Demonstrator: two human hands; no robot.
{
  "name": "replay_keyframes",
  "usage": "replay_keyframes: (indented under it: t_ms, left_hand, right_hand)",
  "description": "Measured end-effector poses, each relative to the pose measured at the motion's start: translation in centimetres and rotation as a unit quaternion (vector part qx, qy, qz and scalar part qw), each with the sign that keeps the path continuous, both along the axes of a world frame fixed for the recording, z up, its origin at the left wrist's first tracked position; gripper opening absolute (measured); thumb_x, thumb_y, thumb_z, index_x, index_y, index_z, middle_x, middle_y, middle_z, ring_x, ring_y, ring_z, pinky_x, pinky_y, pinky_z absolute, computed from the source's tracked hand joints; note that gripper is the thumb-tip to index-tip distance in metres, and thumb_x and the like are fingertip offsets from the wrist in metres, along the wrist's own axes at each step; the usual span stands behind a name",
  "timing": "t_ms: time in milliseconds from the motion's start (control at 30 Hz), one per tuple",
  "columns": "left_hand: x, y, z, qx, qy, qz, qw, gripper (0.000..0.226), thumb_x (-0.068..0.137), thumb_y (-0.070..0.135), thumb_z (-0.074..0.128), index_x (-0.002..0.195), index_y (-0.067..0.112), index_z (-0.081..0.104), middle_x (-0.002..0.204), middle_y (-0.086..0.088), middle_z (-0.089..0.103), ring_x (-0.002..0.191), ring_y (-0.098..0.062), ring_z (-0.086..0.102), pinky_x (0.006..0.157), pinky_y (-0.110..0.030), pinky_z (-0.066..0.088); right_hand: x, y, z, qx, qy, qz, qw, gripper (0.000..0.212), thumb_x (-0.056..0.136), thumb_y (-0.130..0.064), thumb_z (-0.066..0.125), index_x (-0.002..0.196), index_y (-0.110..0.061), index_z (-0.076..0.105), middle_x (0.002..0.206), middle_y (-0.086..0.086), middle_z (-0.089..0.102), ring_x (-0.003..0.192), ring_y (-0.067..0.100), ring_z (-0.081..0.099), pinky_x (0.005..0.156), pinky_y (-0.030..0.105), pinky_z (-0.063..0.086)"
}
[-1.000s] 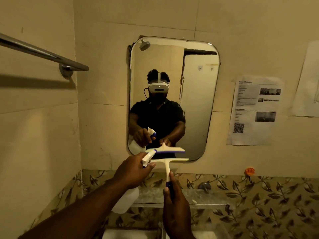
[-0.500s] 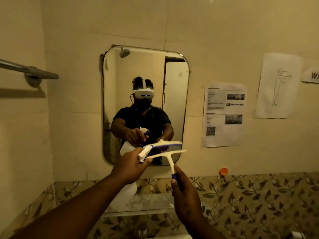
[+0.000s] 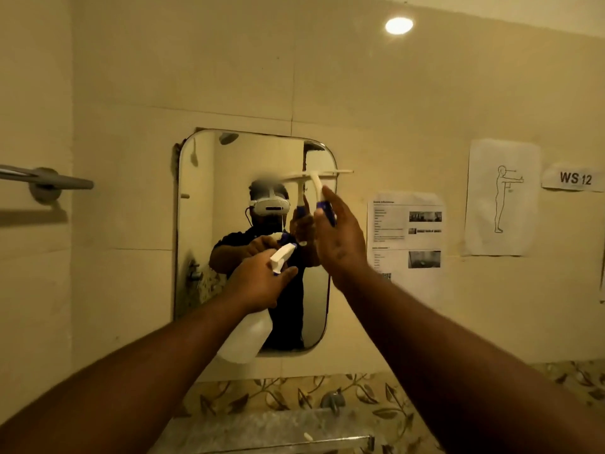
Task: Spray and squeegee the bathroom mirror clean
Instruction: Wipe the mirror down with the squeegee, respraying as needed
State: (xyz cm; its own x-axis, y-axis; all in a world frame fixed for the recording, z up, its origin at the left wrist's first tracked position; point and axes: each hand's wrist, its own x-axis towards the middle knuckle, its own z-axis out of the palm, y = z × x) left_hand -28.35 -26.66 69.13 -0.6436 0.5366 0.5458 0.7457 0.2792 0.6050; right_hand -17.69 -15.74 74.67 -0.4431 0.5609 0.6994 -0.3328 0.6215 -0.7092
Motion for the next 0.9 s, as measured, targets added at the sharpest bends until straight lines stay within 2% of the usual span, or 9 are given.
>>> replay_keyframes:
  t_ms: [100, 200, 300, 400, 467, 533, 667, 767, 900]
  left_hand:
    - [0.0, 0.6, 3.2, -0.009, 0.042, 0.004, 0.999, 0.057, 0.095, 0.051, 0.059, 0.146, 0.029, 0.044, 0.111, -0.004, 0.067, 0.064, -0.017, 0.072, 0.054, -0.028, 0.059]
    - [0.1, 0.9, 5.8, -0.008, 0.045, -0.009, 0.999, 0.057, 0.095, 0.054, 0.057, 0.145, 0.028, 0.045, 0.109, -0.007, 0.068, 0.064, -0.021, 0.073, 0.060, -0.034, 0.063]
    - [0.3, 1.0, 7.6, -0.002, 0.043, 0.000, 0.999, 0.053, 0.096, 0.054, 0.056, 0.136, 0.019, 0.052, 0.103, -0.013, 0.070, 0.069, -0.026, 0.073, 0.065, -0.037, 0.062]
    - [0.1, 1.2, 8.1, -0.018, 0.047, 0.000, 0.999, 0.061, 0.094, 0.059, 0.053, 0.137, 0.017, 0.050, 0.105, -0.015, 0.070, 0.073, -0.029, 0.074, 0.076, -0.047, 0.063]
    - [-0.3, 1.2, 7.9, -0.018, 0.036, 0.001, 0.999, 0.062, 0.092, 0.061, 0.053, 0.134, 0.015, 0.051, 0.104, -0.016, 0.070, 0.073, -0.030, 0.074, 0.078, -0.050, 0.063]
    - [-0.7, 1.2, 7.4, -0.013, 0.020, -0.006, 1.000, 0.061, 0.093, 0.058, 0.056, 0.136, 0.015, 0.051, 0.104, -0.016, 0.069, 0.071, -0.028, 0.072, 0.078, -0.050, 0.063]
    - [-1.6, 0.9, 6.1, -0.017, -0.003, -0.005, 1.000, 0.065, 0.095, 0.049, 0.060, 0.150, 0.022, 0.040, 0.111, -0.013, 0.069, 0.073, -0.027, 0.072, 0.078, -0.046, 0.063]
    - [-1.8, 0.7, 5.0, -0.018, -0.008, -0.002, 1.000, 0.065, 0.096, 0.045, 0.061, 0.153, 0.024, 0.036, 0.115, -0.012, 0.068, 0.069, -0.023, 0.071, 0.063, -0.033, 0.058]
    - [-2.4, 0.6, 3.3, -0.001, -0.026, -0.009, 1.000, 0.063, 0.096, 0.040, 0.064, 0.152, 0.026, 0.038, 0.105, -0.010, 0.068, 0.064, -0.021, 0.069, 0.057, -0.028, 0.054]
  right_hand:
    - [-1.1, 0.1, 3.9, 0.020, 0.011, 0.001, 1.000, 0.042, 0.102, -0.037, 0.046, 0.143, -0.045, 0.042, 0.132, 0.000, 0.059, 0.106, 0.022, 0.066, 0.085, 0.043, 0.061]
    - [-1.9, 0.0, 6.0, 0.032, 0.005, -0.010, 0.999, 0.042, 0.103, -0.034, 0.047, 0.144, -0.040, 0.043, 0.139, 0.003, 0.055, 0.114, 0.026, 0.063, 0.093, 0.048, 0.057]
    - [-2.3, 0.0, 6.7, 0.037, -0.006, -0.015, 0.999, 0.044, 0.104, -0.030, 0.046, 0.148, -0.035, 0.041, 0.145, 0.004, 0.051, 0.123, 0.025, 0.056, 0.102, 0.045, 0.051]
    - [-2.5, -0.1, 6.9, 0.047, -0.014, -0.014, 0.999, 0.046, 0.105, -0.028, 0.045, 0.151, -0.033, 0.039, 0.148, 0.003, 0.049, 0.125, 0.023, 0.055, 0.097, 0.036, 0.050]
    - [-2.6, 0.0, 7.0, 0.055, -0.015, -0.015, 0.998, 0.046, 0.106, -0.028, 0.044, 0.151, -0.033, 0.038, 0.148, 0.003, 0.049, 0.125, 0.023, 0.054, 0.095, 0.035, 0.048]
    - [-2.7, 0.2, 6.9, 0.060, -0.015, -0.014, 0.998, 0.046, 0.105, -0.028, 0.044, 0.151, -0.033, 0.038, 0.148, 0.004, 0.048, 0.125, 0.023, 0.054, 0.095, 0.035, 0.050]
    - [-3.2, 0.7, 5.1, 0.040, -0.012, -0.007, 0.999, 0.045, 0.104, -0.032, 0.046, 0.147, -0.042, 0.039, 0.139, 0.004, 0.055, 0.110, 0.025, 0.065, 0.091, 0.049, 0.058]
    - [-3.0, 0.9, 2.8, 0.033, -0.022, -0.013, 0.999, 0.045, 0.104, -0.033, 0.045, 0.146, -0.047, 0.036, 0.135, 0.002, 0.058, 0.110, 0.023, 0.064, 0.094, 0.048, 0.056]
    - [-2.4, 1.3, -1.1, 0.039, -0.044, -0.027, 0.998, 0.047, 0.105, -0.037, 0.040, 0.149, -0.050, 0.031, 0.138, 0.000, 0.058, 0.113, 0.019, 0.061, 0.096, 0.046, 0.055]
